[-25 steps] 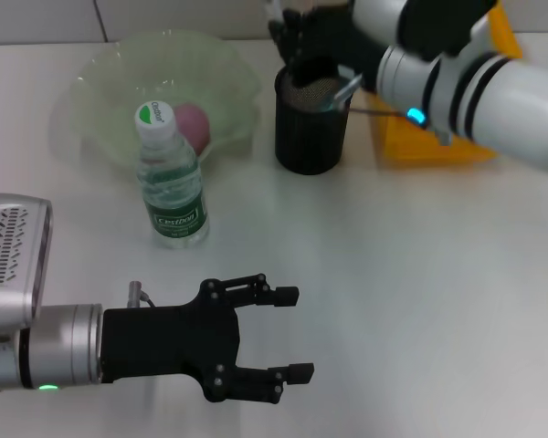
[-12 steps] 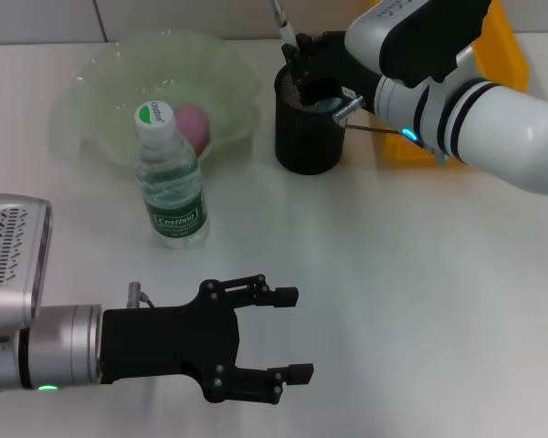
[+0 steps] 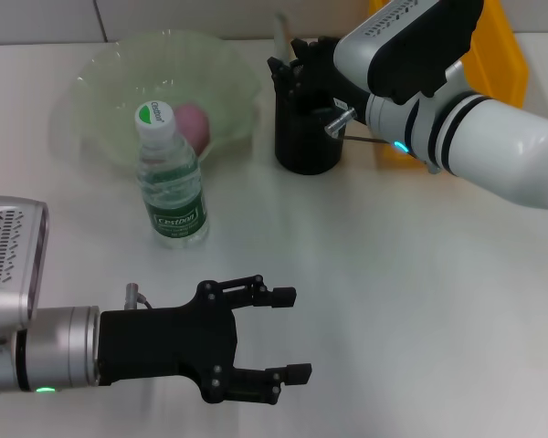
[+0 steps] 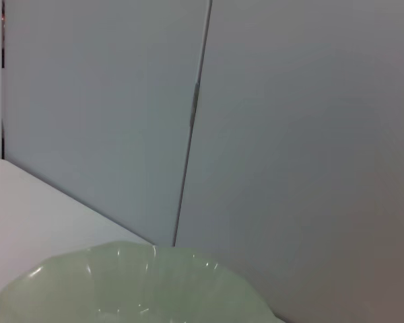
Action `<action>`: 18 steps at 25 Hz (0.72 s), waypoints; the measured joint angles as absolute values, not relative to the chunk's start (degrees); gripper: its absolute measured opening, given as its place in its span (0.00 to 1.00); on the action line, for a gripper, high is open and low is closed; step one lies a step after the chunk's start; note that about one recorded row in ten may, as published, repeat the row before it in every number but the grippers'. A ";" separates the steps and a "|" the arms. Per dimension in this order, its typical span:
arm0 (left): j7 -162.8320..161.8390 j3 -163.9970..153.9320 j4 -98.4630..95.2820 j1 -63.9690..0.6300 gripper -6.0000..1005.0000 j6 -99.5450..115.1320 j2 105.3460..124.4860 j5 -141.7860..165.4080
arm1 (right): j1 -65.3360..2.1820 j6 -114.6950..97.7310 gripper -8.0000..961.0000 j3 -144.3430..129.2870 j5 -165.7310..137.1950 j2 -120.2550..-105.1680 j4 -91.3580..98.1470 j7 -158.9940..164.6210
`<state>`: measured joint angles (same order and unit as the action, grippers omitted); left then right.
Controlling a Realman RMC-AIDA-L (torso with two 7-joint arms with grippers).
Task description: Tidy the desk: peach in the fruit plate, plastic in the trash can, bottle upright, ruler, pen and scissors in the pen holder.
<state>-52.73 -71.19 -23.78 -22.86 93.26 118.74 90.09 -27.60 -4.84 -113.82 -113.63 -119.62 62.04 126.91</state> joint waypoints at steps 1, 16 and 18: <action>-52.74 -71.15 -23.78 -22.85 0.83 93.27 118.74 90.09 | -27.52 -4.76 0.21 -113.84 -113.64 -119.62 62.15 126.89; -52.64 -70.07 -24.25 -21.85 0.83 94.11 118.56 90.09 | -8.82 -24.60 0.37 -102.57 -112.93 -119.28 96.77 126.73; -52.64 -70.07 -24.26 -21.92 0.83 94.13 118.56 90.10 | -6.02 -31.30 0.38 -98.66 -111.08 -119.31 101.27 126.05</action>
<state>-52.64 -70.07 -24.26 -21.92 94.13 118.56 90.10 -6.02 -31.30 -98.66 -111.08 -119.31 101.27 126.05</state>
